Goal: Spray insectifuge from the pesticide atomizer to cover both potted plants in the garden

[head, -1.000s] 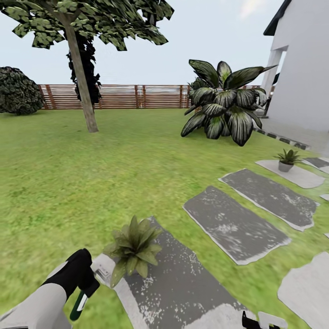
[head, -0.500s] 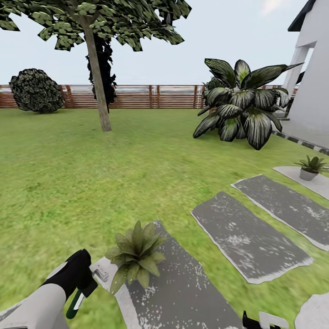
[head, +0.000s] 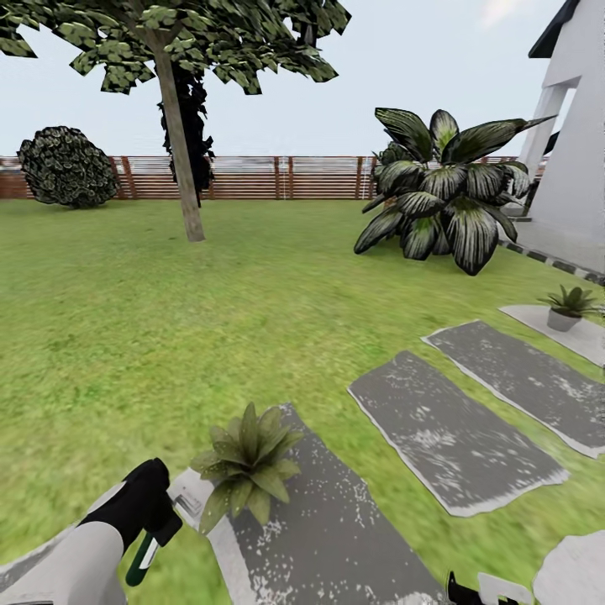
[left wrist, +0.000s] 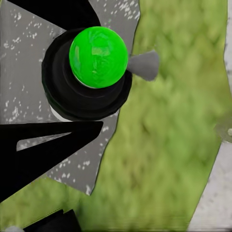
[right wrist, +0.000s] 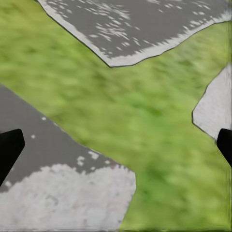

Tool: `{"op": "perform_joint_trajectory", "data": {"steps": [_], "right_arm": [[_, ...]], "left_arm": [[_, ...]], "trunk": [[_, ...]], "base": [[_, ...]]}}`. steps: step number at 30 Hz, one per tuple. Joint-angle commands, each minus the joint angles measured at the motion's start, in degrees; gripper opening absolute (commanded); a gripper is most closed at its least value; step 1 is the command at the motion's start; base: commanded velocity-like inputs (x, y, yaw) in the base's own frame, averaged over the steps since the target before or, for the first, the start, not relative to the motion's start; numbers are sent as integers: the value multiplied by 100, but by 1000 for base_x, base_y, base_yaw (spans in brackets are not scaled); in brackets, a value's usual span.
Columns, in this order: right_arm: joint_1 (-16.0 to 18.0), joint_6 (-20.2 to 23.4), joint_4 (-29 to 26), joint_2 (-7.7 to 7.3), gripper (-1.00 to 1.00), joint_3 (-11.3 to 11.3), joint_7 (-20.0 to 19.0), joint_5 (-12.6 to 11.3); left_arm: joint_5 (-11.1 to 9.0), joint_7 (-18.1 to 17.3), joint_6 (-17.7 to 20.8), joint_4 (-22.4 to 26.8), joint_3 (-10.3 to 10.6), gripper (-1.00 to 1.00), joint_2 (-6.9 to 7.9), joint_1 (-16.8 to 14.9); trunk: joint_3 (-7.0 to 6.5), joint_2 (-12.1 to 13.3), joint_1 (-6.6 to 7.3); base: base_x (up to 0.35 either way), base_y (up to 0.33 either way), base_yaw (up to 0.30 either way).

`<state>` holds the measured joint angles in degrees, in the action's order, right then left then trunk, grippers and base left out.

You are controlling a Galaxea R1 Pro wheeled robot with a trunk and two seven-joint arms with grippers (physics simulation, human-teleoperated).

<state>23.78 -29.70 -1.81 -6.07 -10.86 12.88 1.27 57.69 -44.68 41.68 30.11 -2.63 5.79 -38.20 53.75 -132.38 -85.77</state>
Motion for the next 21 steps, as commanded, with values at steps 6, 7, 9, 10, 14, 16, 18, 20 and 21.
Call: {"op": "perform_joint_trajectory", "data": {"steps": [6, 7, 9, 10, 14, 16, 18, 20, 21], "right_arm": [[4, -18, 5, 2, 100, -21, 4, 14], [4, -18, 5, 7, 100, -21, 4, 14], [4, -18, 5, 9, 100, -21, 4, 14], [4, -18, 5, 9, 100, -21, 4, 14], [4, -18, 5, 9, 100, -21, 4, 14], [4, -18, 5, 9, 100, -21, 4, 14], [4, -18, 5, 9, 100, -21, 4, 14], [4, -18, 5, 9, 100, -21, 4, 14], [4, -18, 5, 9, 100, -21, 4, 14]], "left_arm": [[50, -50, 16, 38, -27, -100, -16, -2], [49, -50, 16, 52, -27, -100, -17, -3], [49, -50, 19, 69, -37, -100, -23, -3], [49, -50, 21, 74, -43, -100, -21, -3], [46, -50, 26, 95, -71, -100, -37, -3], [-2, -47, 31, 136, -62, -100, -200, -9], [-54, -42, 82, 366, -37, -100, -452, -11], [-60, -41, 132, 412, -40, -100, -430, -12], [-59, -41, 141, 420, -42, -100, -412, -12]], "trunk": [[5, -3, 3], [5, -3, 3], [5, -3, 3], [5, -3, 3], [5, -3, 3], [5, -3, 3], [5, -3, 3], [5, -3, 3], [5, -3, 3]], "base": [[-201, -200, 41], [-164, -226, 195], [-142, -236, 246], [-129, -241, 264], [-25, -265, 275], [161, -217, 278], [262, -168, 275], [275, -162, 238], [278, -161, 146]]}}
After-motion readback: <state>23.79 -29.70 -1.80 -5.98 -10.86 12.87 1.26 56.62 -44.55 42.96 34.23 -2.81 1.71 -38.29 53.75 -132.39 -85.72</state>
